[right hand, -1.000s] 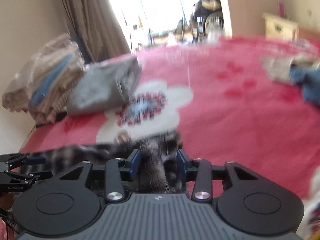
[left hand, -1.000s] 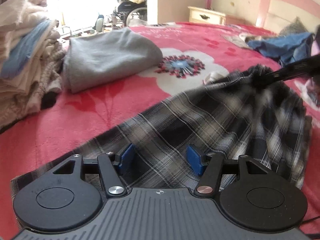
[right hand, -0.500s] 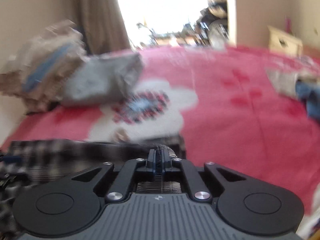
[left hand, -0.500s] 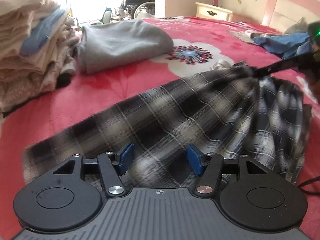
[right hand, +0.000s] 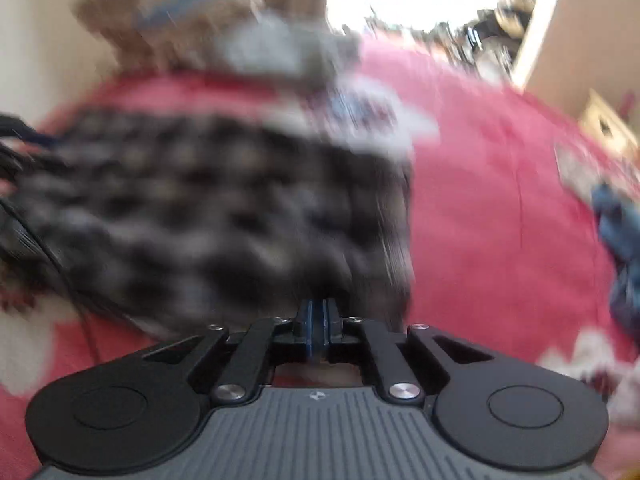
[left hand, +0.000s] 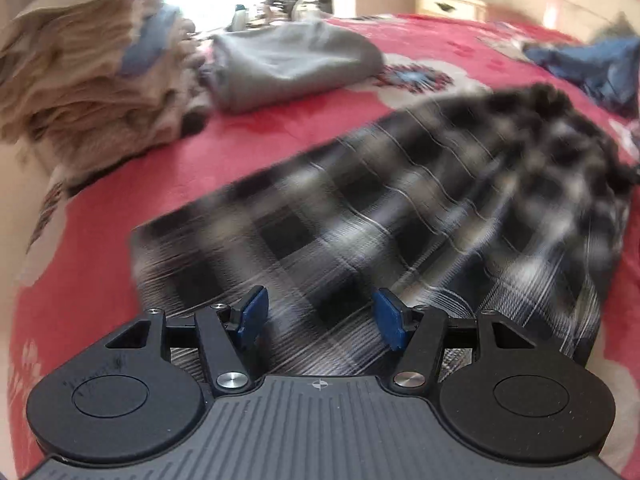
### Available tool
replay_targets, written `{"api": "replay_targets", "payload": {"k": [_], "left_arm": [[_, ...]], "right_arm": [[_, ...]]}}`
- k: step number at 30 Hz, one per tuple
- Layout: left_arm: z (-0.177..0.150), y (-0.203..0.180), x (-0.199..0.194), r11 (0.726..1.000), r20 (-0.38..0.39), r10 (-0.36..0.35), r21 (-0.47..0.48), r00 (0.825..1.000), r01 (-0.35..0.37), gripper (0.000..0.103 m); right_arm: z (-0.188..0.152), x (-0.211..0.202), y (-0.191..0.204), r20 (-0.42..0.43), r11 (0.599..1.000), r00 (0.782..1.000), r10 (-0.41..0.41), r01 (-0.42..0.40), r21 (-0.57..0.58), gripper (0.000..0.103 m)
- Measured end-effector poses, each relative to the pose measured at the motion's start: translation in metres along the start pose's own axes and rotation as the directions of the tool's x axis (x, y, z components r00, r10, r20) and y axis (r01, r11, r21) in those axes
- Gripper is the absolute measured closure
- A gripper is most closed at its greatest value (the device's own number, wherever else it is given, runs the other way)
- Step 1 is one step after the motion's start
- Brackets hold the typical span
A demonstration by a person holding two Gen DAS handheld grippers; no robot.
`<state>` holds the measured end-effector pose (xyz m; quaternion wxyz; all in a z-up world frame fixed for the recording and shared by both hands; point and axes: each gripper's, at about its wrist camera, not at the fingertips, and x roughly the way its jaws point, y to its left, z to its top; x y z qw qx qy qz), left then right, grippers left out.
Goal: Fold clothes
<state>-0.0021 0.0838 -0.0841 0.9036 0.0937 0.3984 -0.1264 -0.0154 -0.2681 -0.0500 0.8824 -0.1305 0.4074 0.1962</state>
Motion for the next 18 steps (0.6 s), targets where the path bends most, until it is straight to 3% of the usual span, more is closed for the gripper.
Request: {"api": "replay_targets", "payload": {"k": [4, 6, 8, 9, 10, 11, 13, 15, 18], "left_arm": [[0.000, -0.007, -0.032, 0.999, 0.061, -0.027, 0.029, 0.998, 0.025, 0.044], [-0.006, -0.021, -0.039, 0.995, 0.051, -0.059, 0.086, 0.997, 0.055, 0.044], [-0.020, -0.035, -0.038, 0.985, 0.020, -0.069, 0.157, 0.997, 0.065, 0.044], [-0.029, -0.040, -0.037, 0.980, 0.006, -0.063, 0.188, 0.998, 0.061, 0.043], [-0.035, -0.039, -0.035, 0.982, 0.004, -0.050, 0.185, 0.999, 0.049, 0.043], [-0.042, -0.038, -0.033, 0.983, 0.003, -0.037, 0.183, 0.999, 0.036, 0.042], [-0.054, -0.036, -0.031, 0.985, -0.001, -0.011, 0.174, 1.000, 0.011, 0.042], [-0.047, -0.032, -0.040, 0.990, -0.002, 0.003, 0.142, 1.000, -0.003, 0.042], [-0.039, -0.039, -0.061, 0.984, 0.074, -0.016, 0.176, 0.997, 0.003, 0.042]], "right_arm": [[0.018, -0.007, 0.022, 0.106, 0.997, 0.993, 0.047, -0.040, -0.073, 0.098], [0.003, 0.004, 0.026, 0.069, 0.995, 0.996, 0.062, -0.057, -0.082, 0.098], [-0.024, 0.031, 0.023, -0.096, 0.997, 0.994, 0.043, -0.049, -0.065, 0.098], [-0.037, 0.037, 0.021, -0.115, 0.997, 0.993, 0.041, -0.047, -0.055, 0.098], [-0.043, 0.029, 0.022, -0.070, 0.998, 0.997, 0.037, -0.041, -0.050, 0.098], [-0.038, 0.025, 0.025, -0.103, 0.998, 0.994, 0.019, -0.026, -0.064, 0.098], [-0.023, 0.009, 0.032, -0.079, 0.997, 0.997, 0.016, -0.022, -0.074, 0.095], [-0.007, -0.012, 0.036, 0.023, 0.995, 0.997, 0.071, -0.069, -0.066, 0.095], [0.012, -0.019, 0.049, 0.159, 0.988, 0.977, 0.139, -0.127, -0.082, 0.094]]}}
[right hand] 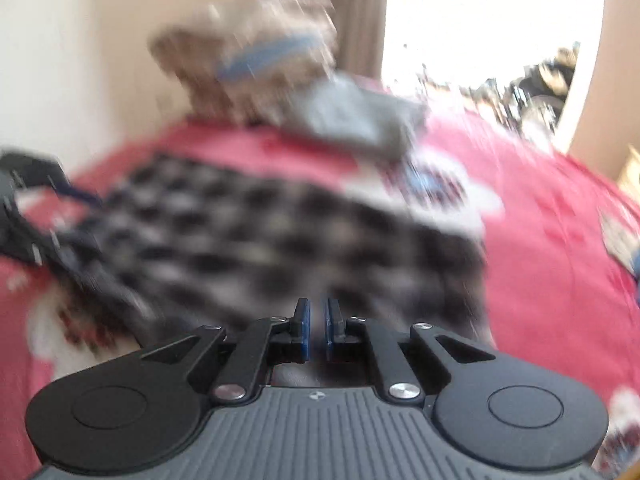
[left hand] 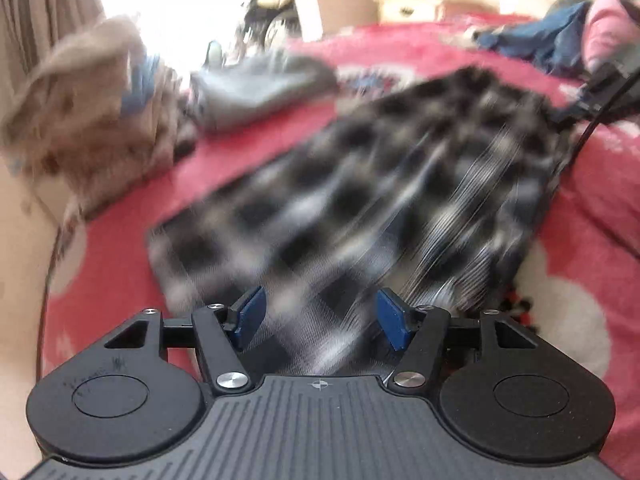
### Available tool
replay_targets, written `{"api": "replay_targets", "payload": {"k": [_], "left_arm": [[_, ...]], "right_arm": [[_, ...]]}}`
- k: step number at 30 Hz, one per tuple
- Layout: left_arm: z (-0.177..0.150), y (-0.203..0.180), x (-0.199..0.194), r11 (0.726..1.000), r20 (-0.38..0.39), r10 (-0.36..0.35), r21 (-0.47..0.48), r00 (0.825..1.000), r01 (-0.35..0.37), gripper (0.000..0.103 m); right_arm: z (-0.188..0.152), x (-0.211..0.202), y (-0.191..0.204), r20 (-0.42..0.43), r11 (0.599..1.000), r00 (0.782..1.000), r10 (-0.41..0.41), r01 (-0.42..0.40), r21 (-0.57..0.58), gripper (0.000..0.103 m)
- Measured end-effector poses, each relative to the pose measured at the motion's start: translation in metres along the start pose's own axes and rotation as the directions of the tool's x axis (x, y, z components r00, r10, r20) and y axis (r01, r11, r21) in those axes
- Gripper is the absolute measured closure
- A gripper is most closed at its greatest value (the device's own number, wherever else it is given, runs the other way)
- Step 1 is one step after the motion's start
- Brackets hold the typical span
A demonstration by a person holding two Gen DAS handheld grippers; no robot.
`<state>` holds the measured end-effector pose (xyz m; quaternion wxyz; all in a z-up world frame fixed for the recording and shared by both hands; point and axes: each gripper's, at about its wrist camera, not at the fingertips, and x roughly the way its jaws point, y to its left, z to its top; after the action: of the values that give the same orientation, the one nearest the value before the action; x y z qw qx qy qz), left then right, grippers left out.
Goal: Fold clothes
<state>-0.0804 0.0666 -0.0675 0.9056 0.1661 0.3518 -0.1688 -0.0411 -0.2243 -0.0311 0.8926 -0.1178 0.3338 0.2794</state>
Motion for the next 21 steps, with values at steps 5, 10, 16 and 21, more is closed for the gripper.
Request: {"api": "replay_targets", "payload": {"k": [5, 10, 16, 21], "left_arm": [[0.003, -0.040, 0.005, 0.991, 0.034, -0.115, 0.077, 0.993, 0.112, 0.042], [-0.028, -0.077, 0.019, 0.970, -0.013, -0.159, 0.181, 0.987, 0.159, 0.043], [-0.026, -0.083, 0.006, 0.956, 0.031, -0.131, 0.270, 0.991, 0.118, 0.043], [-0.027, -0.076, -0.002, 0.967, 0.030, -0.111, 0.234, 0.993, 0.101, 0.043]], "right_arm": [[-0.031, 0.054, 0.009, -0.138, 0.996, 0.987, 0.086, -0.080, 0.047, 0.090], [-0.037, 0.052, 0.011, -0.179, 0.995, 0.980, 0.090, -0.081, 0.056, 0.090], [-0.012, 0.039, -0.015, -0.021, 0.994, 0.999, -0.031, 0.033, 0.107, 0.089], [-0.040, 0.067, -0.030, -0.185, 0.992, 0.980, -0.066, 0.085, 0.097, 0.079]]}}
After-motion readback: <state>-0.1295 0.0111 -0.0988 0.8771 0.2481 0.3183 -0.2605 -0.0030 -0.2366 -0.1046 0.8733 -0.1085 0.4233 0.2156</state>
